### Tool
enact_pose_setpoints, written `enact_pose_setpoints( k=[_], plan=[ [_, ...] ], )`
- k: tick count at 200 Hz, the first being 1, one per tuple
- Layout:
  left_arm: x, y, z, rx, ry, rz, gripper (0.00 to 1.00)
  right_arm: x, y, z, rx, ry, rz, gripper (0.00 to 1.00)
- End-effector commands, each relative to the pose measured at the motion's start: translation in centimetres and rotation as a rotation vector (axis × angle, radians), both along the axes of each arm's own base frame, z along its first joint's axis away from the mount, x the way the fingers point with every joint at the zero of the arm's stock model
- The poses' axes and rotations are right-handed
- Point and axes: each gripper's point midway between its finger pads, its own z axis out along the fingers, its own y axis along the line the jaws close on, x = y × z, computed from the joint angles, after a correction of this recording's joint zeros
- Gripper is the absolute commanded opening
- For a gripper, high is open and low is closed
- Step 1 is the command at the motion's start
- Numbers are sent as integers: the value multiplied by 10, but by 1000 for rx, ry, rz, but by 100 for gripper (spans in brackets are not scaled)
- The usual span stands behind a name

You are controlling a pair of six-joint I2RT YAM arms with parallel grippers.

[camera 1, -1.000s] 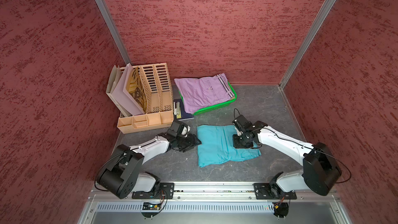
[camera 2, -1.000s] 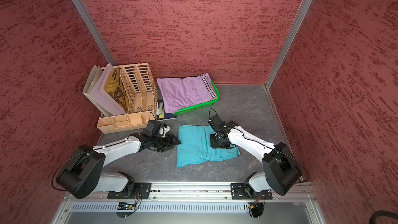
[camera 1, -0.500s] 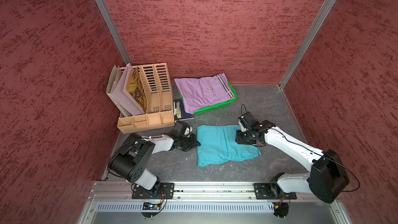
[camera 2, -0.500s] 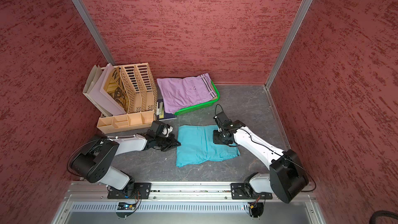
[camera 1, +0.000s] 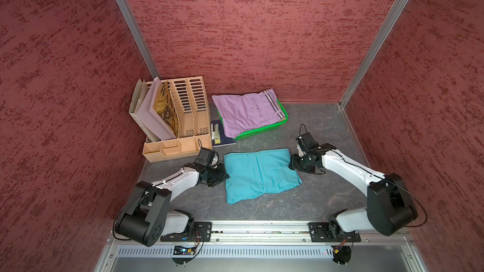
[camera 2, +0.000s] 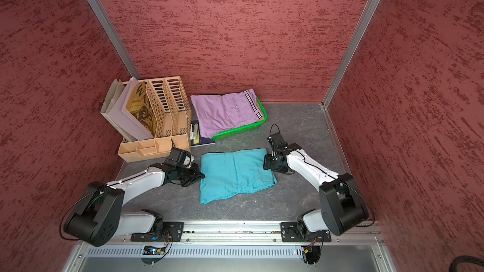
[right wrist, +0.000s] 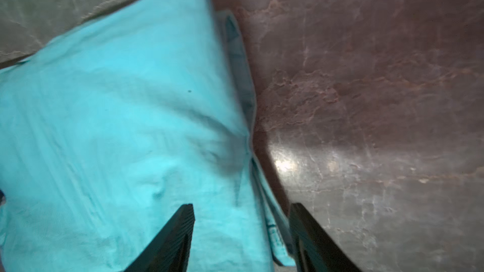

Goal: Put the folded long pants in the basket
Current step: Pick up the long pant at the center of the board.

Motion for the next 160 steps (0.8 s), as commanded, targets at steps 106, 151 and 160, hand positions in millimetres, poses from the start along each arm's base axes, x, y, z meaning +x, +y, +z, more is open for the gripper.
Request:
enact_pose_setpoints(
  k=[106,151,160],
  plan=[
    [-4,6,5,-3,-17,-4,0,15,34,-40,175,88,58,26],
    [-3,4,32,-26,-46,2,0,12,35,-11,206,43,64,0],
    [-3,5,38,-28,-45,4,0,7,34,-4,211,43,67,0]
  ],
)
